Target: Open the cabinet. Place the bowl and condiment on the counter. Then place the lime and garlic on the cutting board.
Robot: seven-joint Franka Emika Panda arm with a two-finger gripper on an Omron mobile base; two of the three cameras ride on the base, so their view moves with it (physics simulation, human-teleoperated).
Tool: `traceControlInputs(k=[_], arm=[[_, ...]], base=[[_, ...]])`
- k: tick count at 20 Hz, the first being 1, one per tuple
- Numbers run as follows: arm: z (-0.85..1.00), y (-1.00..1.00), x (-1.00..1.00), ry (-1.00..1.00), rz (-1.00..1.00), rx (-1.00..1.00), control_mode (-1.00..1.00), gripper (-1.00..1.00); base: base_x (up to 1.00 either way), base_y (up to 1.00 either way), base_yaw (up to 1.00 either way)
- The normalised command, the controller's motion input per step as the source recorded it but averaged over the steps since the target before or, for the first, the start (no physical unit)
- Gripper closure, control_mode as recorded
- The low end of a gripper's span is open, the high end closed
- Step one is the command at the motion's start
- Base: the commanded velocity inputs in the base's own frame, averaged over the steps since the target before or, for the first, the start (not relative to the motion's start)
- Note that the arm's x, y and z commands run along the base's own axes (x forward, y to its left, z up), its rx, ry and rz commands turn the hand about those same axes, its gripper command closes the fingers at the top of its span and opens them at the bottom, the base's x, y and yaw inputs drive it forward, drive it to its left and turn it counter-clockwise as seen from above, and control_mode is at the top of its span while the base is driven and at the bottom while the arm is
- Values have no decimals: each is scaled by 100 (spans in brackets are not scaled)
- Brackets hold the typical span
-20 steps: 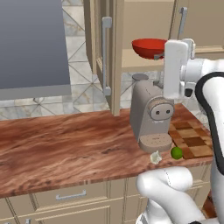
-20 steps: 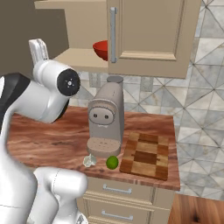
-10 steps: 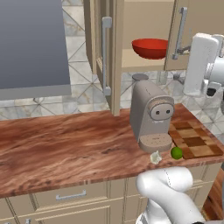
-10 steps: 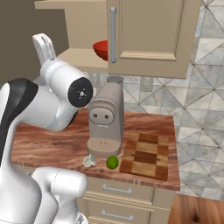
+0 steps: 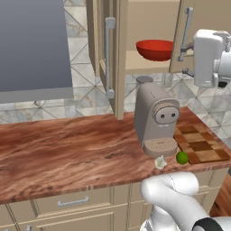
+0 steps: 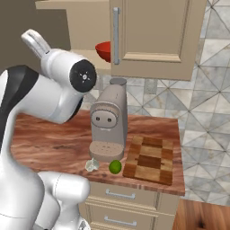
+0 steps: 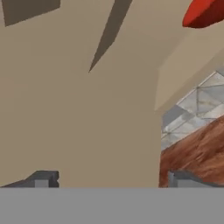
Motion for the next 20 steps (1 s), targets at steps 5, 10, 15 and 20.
traceControlInputs(k=[5, 10, 15, 20], arm=[[4, 0, 0, -9, -3, -62, -100, -100], [8, 0, 0, 1, -13, -50, -100, -100], [-1, -31, -8, -14, -8, -20, -100, -100], [-10, -62, -11, -14, -1, -1, -100, -100]], base=[[0, 0, 0], [0, 0, 0], [0, 0, 0], [0, 0, 0]])
